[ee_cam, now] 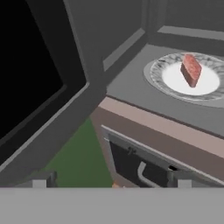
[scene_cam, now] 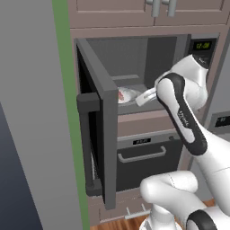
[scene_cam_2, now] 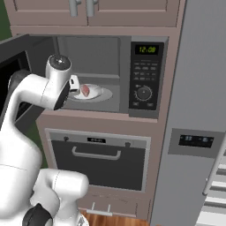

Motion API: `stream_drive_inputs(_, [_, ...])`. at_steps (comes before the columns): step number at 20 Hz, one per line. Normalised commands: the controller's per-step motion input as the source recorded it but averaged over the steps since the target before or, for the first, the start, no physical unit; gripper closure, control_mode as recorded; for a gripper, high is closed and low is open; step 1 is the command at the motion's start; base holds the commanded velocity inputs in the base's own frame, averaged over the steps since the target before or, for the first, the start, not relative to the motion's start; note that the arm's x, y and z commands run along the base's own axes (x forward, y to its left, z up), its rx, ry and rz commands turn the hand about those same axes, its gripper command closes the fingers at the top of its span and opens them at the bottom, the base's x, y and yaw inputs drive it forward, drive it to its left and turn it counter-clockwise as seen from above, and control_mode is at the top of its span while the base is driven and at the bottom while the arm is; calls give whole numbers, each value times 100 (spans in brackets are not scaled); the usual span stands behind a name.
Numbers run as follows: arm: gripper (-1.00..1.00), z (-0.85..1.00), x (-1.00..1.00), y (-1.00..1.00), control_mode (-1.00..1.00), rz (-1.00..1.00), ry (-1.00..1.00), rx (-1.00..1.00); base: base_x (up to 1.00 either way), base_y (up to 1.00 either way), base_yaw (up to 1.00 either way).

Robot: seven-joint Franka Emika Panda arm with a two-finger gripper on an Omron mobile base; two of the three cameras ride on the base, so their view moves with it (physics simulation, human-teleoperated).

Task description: Transport the steak from the fridge to the microwave and turn on the microwave.

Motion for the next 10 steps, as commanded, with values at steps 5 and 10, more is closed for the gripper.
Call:
stream_drive_inputs(5, [-100, 26, -73, -2, -100, -12, 4, 13, 0, 0, 0])
stream_drive_inputs(10, [-100, 18, -62, 0, -100, -10, 11, 12, 0, 0, 0])
